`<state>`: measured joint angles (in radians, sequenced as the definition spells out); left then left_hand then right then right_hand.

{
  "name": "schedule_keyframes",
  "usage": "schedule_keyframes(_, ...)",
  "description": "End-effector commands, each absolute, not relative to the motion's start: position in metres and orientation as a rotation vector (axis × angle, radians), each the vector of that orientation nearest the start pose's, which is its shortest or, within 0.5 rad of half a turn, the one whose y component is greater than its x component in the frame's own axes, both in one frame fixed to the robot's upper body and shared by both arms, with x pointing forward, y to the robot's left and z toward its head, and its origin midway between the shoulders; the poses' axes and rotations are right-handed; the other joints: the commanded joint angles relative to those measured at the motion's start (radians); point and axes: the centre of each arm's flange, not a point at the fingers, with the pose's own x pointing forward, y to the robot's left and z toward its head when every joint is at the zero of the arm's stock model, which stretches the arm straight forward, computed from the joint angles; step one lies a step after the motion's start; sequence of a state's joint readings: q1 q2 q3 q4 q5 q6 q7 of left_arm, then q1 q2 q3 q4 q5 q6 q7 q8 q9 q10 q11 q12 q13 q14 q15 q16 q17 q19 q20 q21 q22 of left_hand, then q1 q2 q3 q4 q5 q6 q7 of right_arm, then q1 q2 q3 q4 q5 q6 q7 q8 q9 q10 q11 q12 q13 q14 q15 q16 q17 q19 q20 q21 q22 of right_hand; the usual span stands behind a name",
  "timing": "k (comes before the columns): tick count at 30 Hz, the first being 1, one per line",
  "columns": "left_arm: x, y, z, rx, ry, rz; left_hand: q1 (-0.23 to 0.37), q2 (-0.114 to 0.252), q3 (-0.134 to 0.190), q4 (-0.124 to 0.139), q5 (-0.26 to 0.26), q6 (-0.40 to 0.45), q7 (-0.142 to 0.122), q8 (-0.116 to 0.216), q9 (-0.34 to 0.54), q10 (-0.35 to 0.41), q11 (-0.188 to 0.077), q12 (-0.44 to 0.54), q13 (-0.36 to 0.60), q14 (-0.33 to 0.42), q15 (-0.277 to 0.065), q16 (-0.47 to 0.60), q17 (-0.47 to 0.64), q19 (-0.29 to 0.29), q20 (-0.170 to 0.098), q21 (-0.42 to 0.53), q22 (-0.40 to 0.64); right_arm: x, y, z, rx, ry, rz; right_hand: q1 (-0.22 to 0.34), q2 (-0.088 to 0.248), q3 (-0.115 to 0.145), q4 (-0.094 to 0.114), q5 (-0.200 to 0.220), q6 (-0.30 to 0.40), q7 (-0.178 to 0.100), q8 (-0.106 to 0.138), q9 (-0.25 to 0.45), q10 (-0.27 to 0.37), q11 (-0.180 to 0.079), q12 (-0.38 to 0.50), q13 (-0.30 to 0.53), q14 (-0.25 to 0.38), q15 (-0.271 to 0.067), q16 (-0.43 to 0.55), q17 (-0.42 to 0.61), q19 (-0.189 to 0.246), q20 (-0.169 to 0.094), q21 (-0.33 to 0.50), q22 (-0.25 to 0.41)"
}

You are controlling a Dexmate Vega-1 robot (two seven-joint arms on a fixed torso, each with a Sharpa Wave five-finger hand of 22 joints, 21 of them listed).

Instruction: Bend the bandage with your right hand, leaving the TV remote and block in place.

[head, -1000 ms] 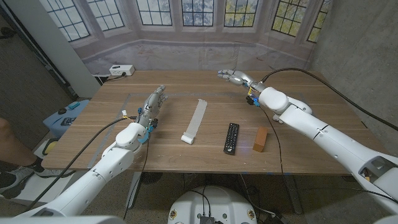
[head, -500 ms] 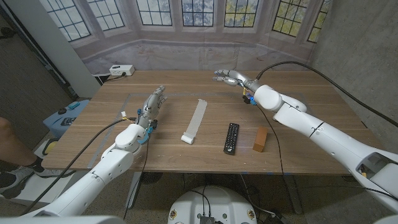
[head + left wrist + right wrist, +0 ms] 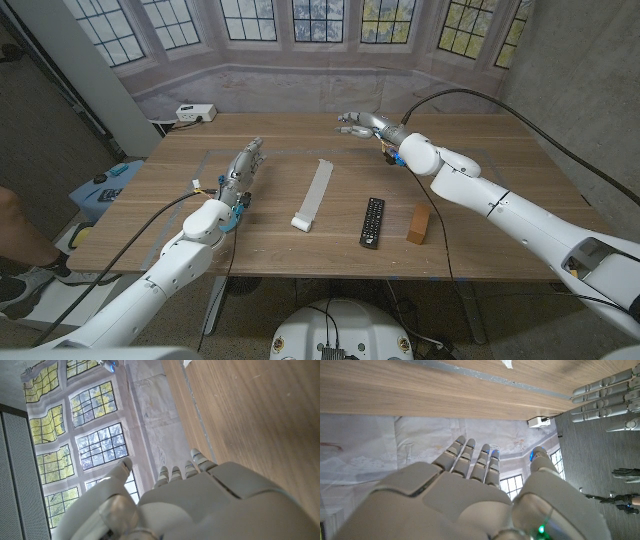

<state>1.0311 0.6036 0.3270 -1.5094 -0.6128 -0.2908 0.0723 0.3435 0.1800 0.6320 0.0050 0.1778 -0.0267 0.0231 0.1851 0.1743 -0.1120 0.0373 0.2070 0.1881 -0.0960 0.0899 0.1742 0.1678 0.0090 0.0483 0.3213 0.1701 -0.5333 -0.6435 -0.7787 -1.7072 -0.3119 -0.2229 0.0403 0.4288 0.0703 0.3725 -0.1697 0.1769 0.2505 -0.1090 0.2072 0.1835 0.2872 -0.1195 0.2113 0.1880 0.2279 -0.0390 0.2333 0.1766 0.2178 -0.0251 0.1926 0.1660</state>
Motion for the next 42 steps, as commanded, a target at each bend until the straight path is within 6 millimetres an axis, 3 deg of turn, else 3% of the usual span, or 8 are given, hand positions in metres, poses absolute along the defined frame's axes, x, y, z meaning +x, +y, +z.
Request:
schedule_keyframes(1,0.61,0.302,-0.062,0.005,-0.584,-0.166,0.012,0.0,0.0,-0.006,-0.001,0.01,-0.001,0.007,0.005,0.006,0.005,0.007,0.004,-0.003,0.006,0.007,0.002,0.01,0.0,-0.007,0.002,0.613,-0.107,0.079,-1.356,-0.703,0.135,0.019,-0.006,0.001,-0.005,-0.002,0.023,0.003,0.009,0.003,0.024,0.002,0.01,0.003,0.024,-0.089,0.005,0.004,0.015,-0.006,0.008,0.006)
schedule_keyframes(4,0.61,0.302,-0.062,0.008,-0.581,-0.167,0.013,0.001,0.0,-0.007,-0.001,0.015,0.0,0.008,0.005,0.009,0.004,0.008,0.004,0.0,0.009,0.008,0.003,0.015,-0.001,-0.007,0.002,0.615,-0.104,0.081,-1.405,-0.717,0.132,0.031,-0.011,0.0,-0.004,-0.002,0.045,0.018,0.013,0.003,0.052,0.021,0.015,0.003,0.037,-0.079,0.005,0.005,0.018,-0.007,0.007,0.007)
schedule_keyframes(14,0.612,0.299,-0.061,0.004,-0.579,-0.166,0.016,0.002,0.0,-0.009,0.0,0.025,0.003,0.01,0.005,0.022,0.005,0.012,0.004,0.005,0.011,0.009,0.003,0.022,0.0,-0.01,0.002,0.622,-0.1,0.086,-1.459,-0.745,0.129,0.073,-0.021,0.004,-0.007,-0.001,0.098,0.039,0.021,0.002,0.114,0.048,0.021,0.001,0.062,-0.072,0.001,0.004,0.047,-0.03,0.013,0.007)
schedule_keyframes(28,0.613,0.295,-0.06,0.0,-0.583,-0.169,0.021,0.004,0.0,-0.012,0.0,0.039,0.009,0.011,0.006,0.031,0.006,0.014,0.004,0.009,0.012,0.01,0.003,0.028,0.002,-0.016,0.002,0.633,-0.086,0.086,-1.494,-0.733,0.145,0.134,-0.02,0.021,-0.014,0.003,0.128,0.04,0.02,0.001,0.147,0.048,0.017,0.0,0.083,-0.08,-0.004,0.003,0.071,-0.047,0.016,0.007)
schedule_keyframes(42,0.609,0.297,-0.065,-0.007,-0.577,-0.164,0.025,0.005,0.0,-0.013,0.0,0.048,0.011,0.011,0.006,0.036,0.006,0.014,0.004,0.011,0.013,0.01,0.003,0.031,0.003,-0.021,0.002,0.642,-0.072,0.086,-1.515,-0.732,0.161,0.214,-0.02,0.039,-0.014,0.003,0.174,0.028,0.024,0.001,0.197,0.023,0.016,0.001,0.111,-0.099,-0.007,0.004,0.095,-0.065,0.017,0.007)
